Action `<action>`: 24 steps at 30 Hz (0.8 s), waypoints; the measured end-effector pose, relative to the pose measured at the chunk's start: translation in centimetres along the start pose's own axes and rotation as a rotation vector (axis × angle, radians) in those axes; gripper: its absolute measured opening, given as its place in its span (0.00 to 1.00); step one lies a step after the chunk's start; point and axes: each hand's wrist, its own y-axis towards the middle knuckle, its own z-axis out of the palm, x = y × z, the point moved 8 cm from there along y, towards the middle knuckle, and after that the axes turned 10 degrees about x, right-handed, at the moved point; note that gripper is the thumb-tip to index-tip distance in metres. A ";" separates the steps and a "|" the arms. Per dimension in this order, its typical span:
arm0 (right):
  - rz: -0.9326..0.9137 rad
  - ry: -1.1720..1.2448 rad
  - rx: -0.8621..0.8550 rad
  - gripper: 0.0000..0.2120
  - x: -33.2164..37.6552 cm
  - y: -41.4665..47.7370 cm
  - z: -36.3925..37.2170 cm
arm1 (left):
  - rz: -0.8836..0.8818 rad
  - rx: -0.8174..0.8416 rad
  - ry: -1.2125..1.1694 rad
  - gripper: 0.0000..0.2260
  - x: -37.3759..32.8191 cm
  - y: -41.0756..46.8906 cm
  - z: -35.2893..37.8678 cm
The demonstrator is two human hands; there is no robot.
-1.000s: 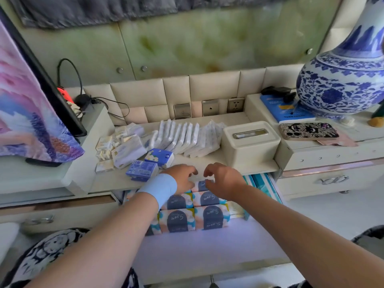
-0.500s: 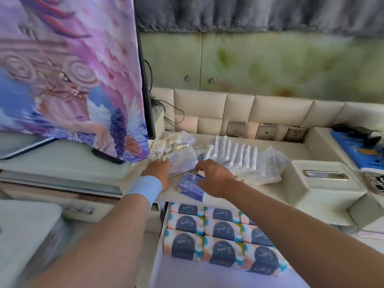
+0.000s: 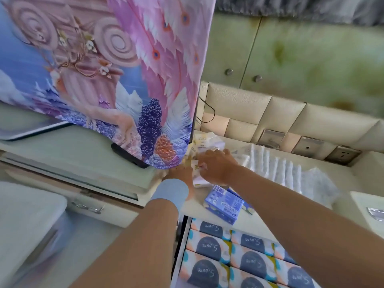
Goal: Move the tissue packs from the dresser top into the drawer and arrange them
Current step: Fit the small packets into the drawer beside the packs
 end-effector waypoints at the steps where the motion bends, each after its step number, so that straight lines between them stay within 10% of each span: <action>1: -0.009 -0.014 -0.030 0.14 -0.2 -0.1 -0.2 | 0.021 -0.026 -0.029 0.32 -0.1 0.2 -0.4; 8: 0.082 0.040 -0.344 0.18 -1.0 1.7 -4.9 | 0.056 -0.462 -0.263 0.26 0.3 0.8 -4.1; 13: 0.172 0.139 0.066 0.43 -2.3 6.1 -1.9 | 0.014 -0.392 -0.228 0.36 -1.3 2.5 -3.3; 21: 0.153 0.198 -0.076 0.17 -3.1 7.4 -0.5 | -0.101 -0.411 -0.298 0.40 -1.9 3.0 -5.7; 24: 0.138 0.326 -0.149 0.15 -3.6 6.8 -0.9 | -0.103 -0.435 -0.296 0.24 -1.6 3.0 -5.1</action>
